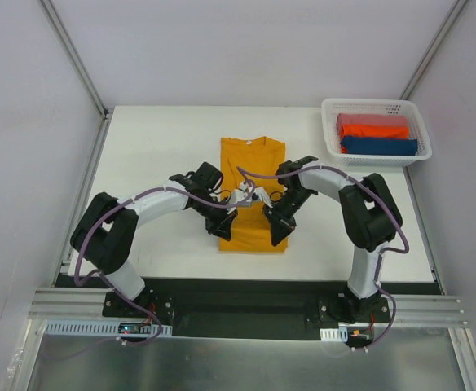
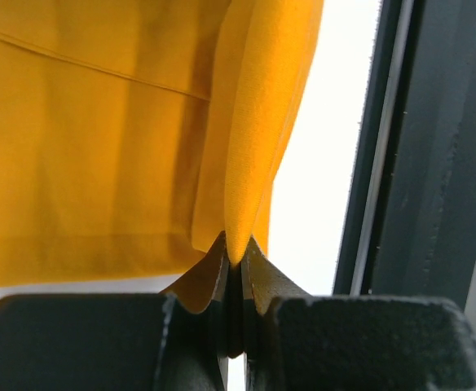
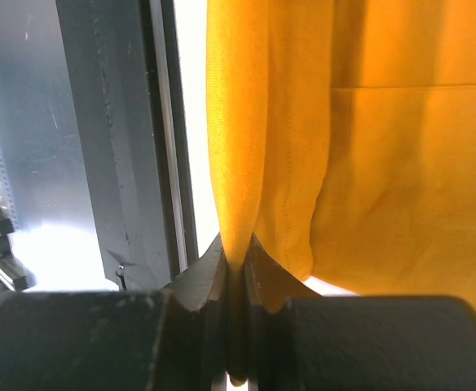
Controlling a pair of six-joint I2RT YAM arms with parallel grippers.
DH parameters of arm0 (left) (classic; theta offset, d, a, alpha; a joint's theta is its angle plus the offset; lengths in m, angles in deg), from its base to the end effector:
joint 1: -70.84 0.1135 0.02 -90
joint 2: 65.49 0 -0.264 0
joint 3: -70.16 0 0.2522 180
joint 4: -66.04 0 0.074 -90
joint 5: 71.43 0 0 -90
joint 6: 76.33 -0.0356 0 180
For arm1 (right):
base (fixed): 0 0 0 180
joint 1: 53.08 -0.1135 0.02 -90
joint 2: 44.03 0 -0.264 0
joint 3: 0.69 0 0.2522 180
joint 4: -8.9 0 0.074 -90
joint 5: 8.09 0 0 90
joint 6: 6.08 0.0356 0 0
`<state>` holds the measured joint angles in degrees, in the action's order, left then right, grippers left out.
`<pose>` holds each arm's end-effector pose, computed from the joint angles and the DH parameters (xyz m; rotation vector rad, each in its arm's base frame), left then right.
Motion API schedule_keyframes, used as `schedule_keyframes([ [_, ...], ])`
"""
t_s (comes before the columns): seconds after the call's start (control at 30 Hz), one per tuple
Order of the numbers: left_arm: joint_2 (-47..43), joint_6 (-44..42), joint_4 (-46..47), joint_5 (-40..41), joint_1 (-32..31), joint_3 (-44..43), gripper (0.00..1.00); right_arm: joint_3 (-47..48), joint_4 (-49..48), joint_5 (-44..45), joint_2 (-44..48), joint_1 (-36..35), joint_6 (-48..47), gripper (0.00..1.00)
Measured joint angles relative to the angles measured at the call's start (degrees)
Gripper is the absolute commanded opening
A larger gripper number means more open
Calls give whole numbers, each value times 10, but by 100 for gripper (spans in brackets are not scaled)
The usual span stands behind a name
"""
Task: Roll the t-shirts
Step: Roll the T-shirt to the center of the board.
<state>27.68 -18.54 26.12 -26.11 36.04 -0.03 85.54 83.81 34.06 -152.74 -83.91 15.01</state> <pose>0.2419 -0.1986 0.1902 1.5880 1.9498 -1.0417 0.2657 0.1893 0.1700 -2.0401 1.8222 1.2043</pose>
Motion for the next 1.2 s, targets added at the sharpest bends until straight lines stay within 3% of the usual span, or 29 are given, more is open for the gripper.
schedule_keyframes([
  [0.27, 60, 0, -20, 9, 30, -47, 3, 70, 35, -8, -76, 20, 0, 8],
  [0.37, 81, 5, -29, 16, 38, -69, 8, 103, 50, -8, -103, 28, 7, 9],
  [0.53, 105, 24, -38, 47, 55, -96, 26, 161, 73, -1, -150, 32, 27, 11],
  [0.87, 116, 46, -37, 110, 79, -105, 39, 259, 120, 8, -223, 27, 52, 14],
  [0.97, 90, 48, -33, 129, 83, -91, 46, 285, 124, 9, -242, 21, 61, 14],
  [1.2, -99, -34, 3, 141, 62, 19, 59, 325, 133, 25, -291, 12, 99, 16],
])
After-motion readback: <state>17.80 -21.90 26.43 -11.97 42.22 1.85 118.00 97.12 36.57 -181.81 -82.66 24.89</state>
